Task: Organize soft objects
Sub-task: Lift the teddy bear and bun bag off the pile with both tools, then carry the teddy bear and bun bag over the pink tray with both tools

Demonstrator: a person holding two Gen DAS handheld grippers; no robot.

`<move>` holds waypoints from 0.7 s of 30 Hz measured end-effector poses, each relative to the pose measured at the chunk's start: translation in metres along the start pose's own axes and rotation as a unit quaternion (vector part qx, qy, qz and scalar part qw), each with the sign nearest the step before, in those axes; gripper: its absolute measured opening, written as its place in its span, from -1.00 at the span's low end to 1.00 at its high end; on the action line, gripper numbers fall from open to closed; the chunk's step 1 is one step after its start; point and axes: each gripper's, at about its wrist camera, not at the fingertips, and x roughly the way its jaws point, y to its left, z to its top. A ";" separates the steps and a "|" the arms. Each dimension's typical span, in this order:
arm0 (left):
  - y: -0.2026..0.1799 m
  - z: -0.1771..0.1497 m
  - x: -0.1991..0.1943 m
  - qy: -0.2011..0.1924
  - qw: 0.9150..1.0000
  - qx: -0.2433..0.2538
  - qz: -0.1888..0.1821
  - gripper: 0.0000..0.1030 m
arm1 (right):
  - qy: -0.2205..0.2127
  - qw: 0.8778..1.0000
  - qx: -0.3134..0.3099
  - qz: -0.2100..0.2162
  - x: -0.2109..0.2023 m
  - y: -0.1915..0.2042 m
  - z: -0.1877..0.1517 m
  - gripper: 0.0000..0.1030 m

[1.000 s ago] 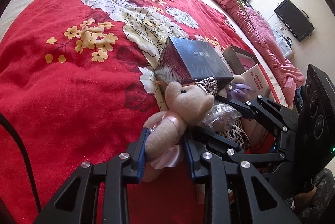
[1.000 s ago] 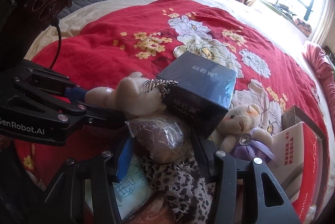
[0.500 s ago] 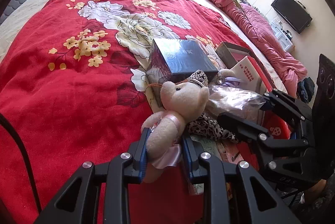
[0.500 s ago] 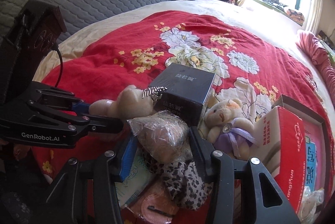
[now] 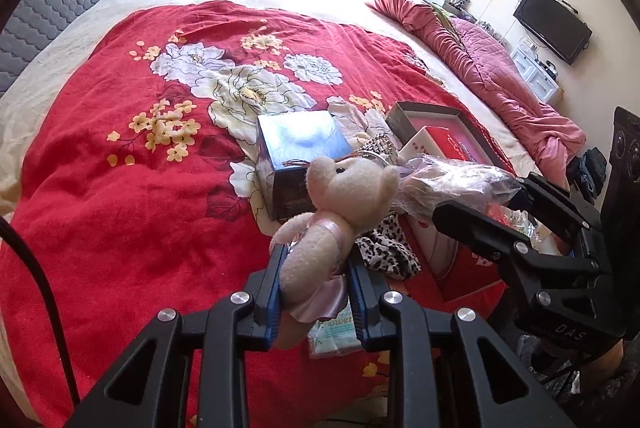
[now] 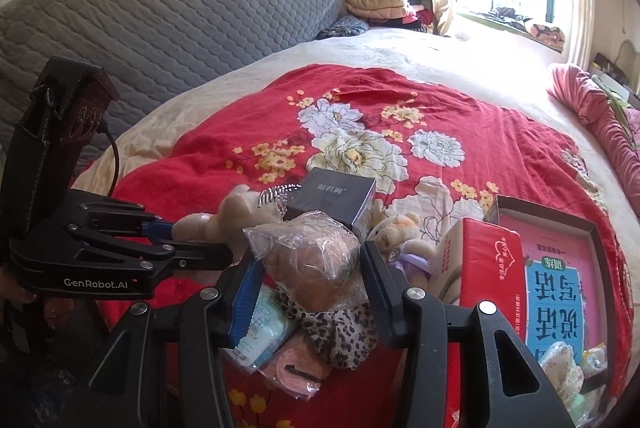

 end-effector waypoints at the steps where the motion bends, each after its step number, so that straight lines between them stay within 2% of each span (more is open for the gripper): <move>1: -0.004 0.001 -0.003 -0.002 1.000 0.001 0.002 -0.44 | -0.004 1.000 0.002 0.000 -0.005 -0.001 0.000 -0.03; 11: -0.053 0.012 -0.020 -0.021 0.999 0.034 0.002 -0.44 | -0.053 0.998 0.027 -0.012 -0.056 -0.024 0.001 -0.03; 21: -0.123 0.031 -0.026 -0.029 0.996 0.087 -0.016 -0.44 | -0.107 0.991 0.063 -0.052 -0.119 -0.065 -0.005 -0.03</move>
